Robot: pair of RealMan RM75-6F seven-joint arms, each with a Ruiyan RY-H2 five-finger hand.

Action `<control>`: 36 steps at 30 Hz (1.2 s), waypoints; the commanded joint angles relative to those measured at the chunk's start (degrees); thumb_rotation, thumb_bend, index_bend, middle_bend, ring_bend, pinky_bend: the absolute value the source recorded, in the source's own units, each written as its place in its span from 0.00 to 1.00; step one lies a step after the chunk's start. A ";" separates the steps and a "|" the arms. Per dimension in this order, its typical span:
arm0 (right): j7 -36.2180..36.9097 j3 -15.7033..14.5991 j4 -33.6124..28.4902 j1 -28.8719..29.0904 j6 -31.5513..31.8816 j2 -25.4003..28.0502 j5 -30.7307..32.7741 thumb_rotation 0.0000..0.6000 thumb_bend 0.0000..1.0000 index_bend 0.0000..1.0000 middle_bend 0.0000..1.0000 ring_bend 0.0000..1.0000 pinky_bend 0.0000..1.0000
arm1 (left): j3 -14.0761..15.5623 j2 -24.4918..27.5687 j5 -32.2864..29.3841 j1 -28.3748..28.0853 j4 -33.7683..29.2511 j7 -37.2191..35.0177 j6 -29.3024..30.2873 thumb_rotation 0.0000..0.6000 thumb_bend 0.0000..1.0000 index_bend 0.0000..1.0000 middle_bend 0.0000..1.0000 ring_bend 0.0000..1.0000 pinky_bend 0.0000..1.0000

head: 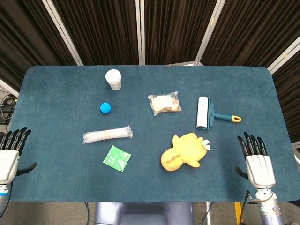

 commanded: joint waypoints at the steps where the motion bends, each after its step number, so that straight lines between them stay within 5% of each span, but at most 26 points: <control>1: 0.03 0.02 0.01 0.00 -0.04 0.02 0.08 1.00 0.28 0.00 0.00 0.00 0.00 | 0.01 -0.01 -0.02 0.00 0.02 0.02 -0.05 1.00 0.10 0.00 0.00 0.00 0.00; 31: 5.15 -0.21 1.40 2.23 -3.08 2.32 -1.77 1.00 0.28 0.00 0.00 0.00 0.00 | -0.38 -0.20 -0.51 0.11 0.06 0.66 0.28 1.00 0.10 0.00 0.00 0.00 0.00; 36: 8.28 -1.08 4.26 5.00 -5.39 3.52 -6.02 1.00 0.51 0.00 0.00 0.00 0.00 | -0.30 -0.44 -0.54 -0.05 -0.01 1.45 -0.10 1.00 0.10 0.00 0.00 0.00 0.00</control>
